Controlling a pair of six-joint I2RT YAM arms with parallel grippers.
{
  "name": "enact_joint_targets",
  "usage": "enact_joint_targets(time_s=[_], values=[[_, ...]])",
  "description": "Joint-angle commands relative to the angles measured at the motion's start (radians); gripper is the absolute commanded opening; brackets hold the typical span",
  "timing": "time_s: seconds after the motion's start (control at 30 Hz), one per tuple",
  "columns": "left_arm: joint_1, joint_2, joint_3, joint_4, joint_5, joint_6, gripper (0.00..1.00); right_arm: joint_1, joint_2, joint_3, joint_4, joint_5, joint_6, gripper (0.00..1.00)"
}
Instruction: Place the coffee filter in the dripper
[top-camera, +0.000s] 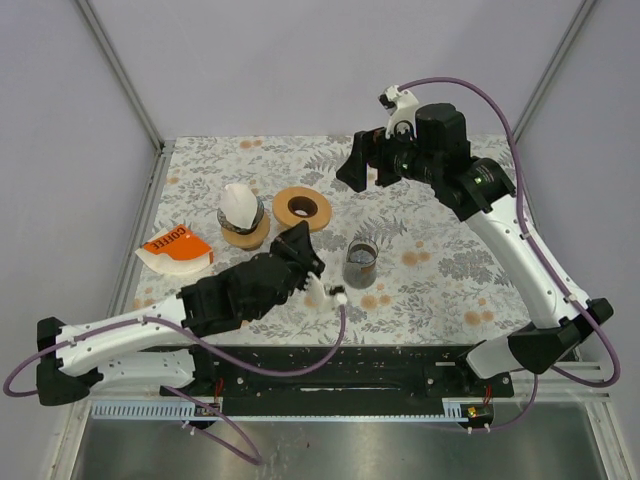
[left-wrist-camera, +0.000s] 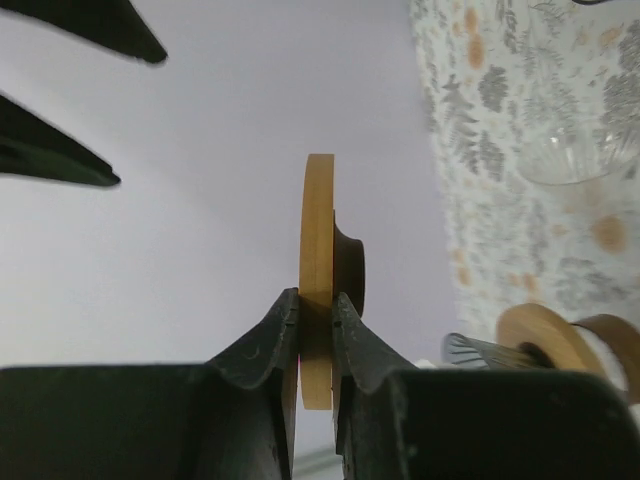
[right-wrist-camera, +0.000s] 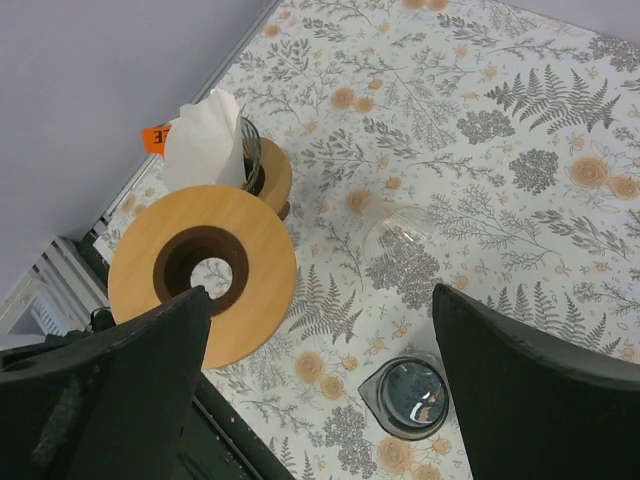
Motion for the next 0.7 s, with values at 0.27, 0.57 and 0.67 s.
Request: enact_joint_targets(time_s=[0.27, 0.57, 0.67], values=[[-0.069, -0.137, -0.471, 0.898, 0.1, 0.781, 0.0, 0.163, -0.058, -0.037, -0.128, 0.093, -0.161, 0.96], [-0.077, -0.127, -0.516, 0.942, 0.123, 0.813, 0.0, 0.165, -0.011, -0.038, -0.131, 0.141, -0.157, 0.87], [-0.078, -0.13, -0.514, 0.925, 0.123, 0.807, 0.0, 0.165, 0.012, -0.009, -0.125, 0.142, -0.149, 0.83]])
